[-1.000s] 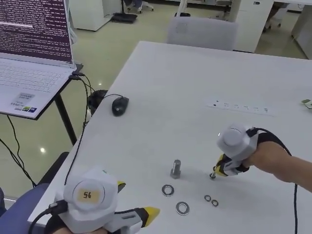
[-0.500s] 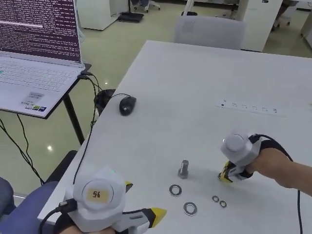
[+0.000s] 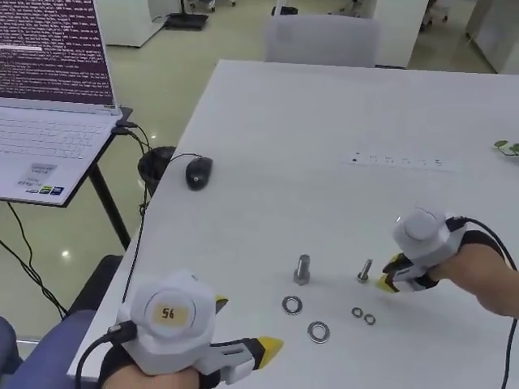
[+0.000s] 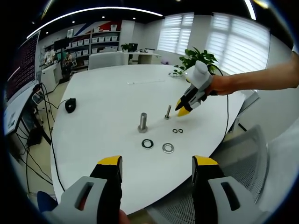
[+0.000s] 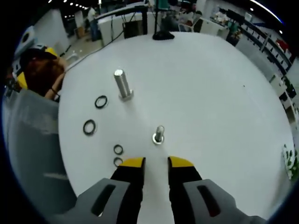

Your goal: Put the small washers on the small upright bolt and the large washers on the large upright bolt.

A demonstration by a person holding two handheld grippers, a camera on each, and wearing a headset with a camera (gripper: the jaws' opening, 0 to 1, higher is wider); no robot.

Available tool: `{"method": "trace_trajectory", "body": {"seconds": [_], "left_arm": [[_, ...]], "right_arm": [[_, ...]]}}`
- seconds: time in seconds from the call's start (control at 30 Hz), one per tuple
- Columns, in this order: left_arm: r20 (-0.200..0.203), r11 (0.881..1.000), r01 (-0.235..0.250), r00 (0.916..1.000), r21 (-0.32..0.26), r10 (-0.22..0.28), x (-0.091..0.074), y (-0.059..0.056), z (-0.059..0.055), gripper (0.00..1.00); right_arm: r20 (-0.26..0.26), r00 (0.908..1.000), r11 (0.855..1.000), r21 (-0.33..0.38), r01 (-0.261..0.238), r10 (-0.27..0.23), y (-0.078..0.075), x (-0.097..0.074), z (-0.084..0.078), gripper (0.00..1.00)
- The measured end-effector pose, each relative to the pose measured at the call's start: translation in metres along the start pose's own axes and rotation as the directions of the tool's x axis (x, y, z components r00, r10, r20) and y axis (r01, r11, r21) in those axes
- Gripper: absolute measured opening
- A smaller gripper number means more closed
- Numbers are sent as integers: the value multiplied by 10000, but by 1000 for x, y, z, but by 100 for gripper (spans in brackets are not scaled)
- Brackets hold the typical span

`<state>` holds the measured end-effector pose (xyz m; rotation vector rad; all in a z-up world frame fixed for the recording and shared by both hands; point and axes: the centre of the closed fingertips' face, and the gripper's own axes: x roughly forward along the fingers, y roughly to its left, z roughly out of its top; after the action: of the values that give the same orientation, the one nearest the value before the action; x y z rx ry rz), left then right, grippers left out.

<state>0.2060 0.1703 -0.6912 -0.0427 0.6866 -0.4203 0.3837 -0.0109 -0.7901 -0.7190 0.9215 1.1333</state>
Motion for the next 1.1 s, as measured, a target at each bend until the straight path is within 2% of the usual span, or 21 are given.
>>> {"method": "trace_trajectory", "body": {"seconds": [0.03, 0.1, 0.3, 0.37, 0.53, 0.63, 0.8, 0.9, 1.0, 1.1], "left_arm": [[-4, 10000, -28, 10000, -25, 28, 1, -1, 1, 60], [36, 9999, -57, 10000, -147, 57, 2, -3, 2, 59], [15, 9992, -281, 9996, -270, 282, 3, -12, 9, 59], [109, 9978, -480, 9988, -447, 485, -1, -14, 12, 59], [46, 9942, -844, 9964, -668, 848, -8, -23, 4, 59], [24, 9922, -1025, 9947, -711, 1030, -9, -30, -2, 59], [-127, 9909, -1182, 9930, -638, 1176, -10, -40, -12, 59], [-189, 9938, -1002, 9949, -477, 994, -9, -47, -12, 59], [-201, 9953, -906, 9957, -329, 899, -5, -46, -9, 59], [-158, 9966, -767, 9970, -308, 763, 0, -44, -6, 59]], "right_arm": [[24, 9999, 9996, 251, -132, 132, 7, -2, -8, 20], [119, 9994, 9983, 462, -342, 337, 8, -3, -16, 20], [234, 9975, 9977, 18, -673, 672, 32, -8, -39, 20], [240, 9955, 9951, -402, -901, 912, 39, -7, -42, 21], [284, 9929, 9911, -695, -1132, 1154, 56, -9, -51, 21], [293, 9931, 9899, -880, -1109, 1138, 57, -9, -57, 21], [402, 9925, 9907, -767, -1121, 1154, 59, -12, -68, 22], [381, 9938, 9931, -587, -1020, 1043, 62, -17, -75, 23], [614, 9930, 9943, -407, -990, 1014, 68, -21, -76, 23], [631, 9940, 9960, -37, -893, 894, 68, -20, -78, 23]]}}
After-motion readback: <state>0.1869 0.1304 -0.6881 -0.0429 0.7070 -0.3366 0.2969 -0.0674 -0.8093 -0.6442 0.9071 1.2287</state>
